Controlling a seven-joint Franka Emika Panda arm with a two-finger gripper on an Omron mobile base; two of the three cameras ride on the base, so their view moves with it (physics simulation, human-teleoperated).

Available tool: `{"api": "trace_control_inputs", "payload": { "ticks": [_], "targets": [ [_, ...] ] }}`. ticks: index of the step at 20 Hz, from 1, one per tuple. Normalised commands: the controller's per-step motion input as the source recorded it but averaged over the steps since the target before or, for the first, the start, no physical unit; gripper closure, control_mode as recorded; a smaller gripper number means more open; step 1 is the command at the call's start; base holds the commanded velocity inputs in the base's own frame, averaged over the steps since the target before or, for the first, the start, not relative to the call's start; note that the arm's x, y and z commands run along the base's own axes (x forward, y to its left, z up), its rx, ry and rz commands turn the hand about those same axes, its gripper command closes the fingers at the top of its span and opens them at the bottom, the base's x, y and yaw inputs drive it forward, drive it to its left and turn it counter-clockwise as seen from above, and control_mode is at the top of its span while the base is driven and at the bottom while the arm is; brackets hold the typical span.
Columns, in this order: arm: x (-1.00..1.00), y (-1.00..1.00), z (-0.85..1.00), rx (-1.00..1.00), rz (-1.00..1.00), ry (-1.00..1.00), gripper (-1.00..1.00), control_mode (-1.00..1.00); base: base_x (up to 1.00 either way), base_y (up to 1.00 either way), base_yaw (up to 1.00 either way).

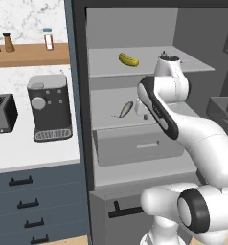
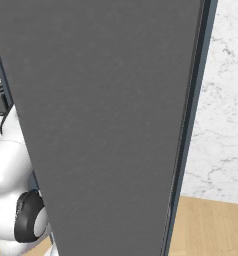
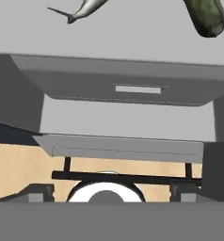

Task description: Place one cucumber and one fish in each tupperware on the nearby counter, to pack two identical lunches.

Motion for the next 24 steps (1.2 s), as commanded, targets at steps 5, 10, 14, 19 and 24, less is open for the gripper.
{"api": "trace_control_inputs", "payload": {
  "ticks": [5, 10, 14, 19, 24],
  "targets": [
    [0.17, -0.8, -0.04, 0.0, 0.0, 0.01, -1.0, -1.0, 0.0, 0.0, 0.0],
    [0.21, -0.78, -0.18, -0.02, 0.0, 0.0, -1.0, -1.0, 0.0, 0.0, 0.0],
    [0.3, -0.14, -0.62, -0.14, 0.01, 0.08, -1.0, -1.0, 0.0, 0.0, 0.0],
    [-0.01, -0.14, -0.35, -0.02, 0.04, -0.06, -1.0, -1.0, 0.0, 0.0, 0.0],
    [0.12, 0.08, -0.04, -0.03, 0.0, -0.02, -1.0, -1.0, 0.0, 0.0, 0.0]
  ]
}}
